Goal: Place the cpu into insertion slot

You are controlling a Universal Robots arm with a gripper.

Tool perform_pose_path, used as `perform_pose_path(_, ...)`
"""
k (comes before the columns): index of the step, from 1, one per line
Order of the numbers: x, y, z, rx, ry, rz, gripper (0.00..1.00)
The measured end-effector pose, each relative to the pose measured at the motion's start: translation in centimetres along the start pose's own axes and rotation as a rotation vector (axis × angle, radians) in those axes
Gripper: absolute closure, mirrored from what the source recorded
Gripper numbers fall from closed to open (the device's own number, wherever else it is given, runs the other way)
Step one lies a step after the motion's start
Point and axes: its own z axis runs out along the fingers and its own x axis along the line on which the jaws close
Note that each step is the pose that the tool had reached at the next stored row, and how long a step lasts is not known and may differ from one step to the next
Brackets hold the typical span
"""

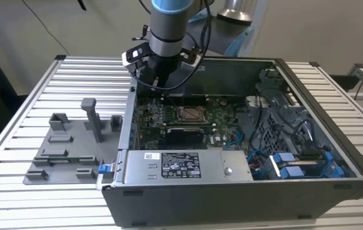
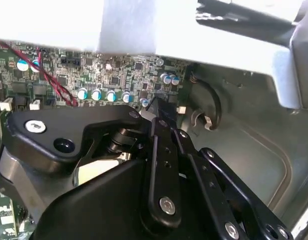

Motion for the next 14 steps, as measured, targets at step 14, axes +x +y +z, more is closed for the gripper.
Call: perform_pose_path(14,0.28,1.07,-0.99,0.0059,0.0055,-0.003,0.89)
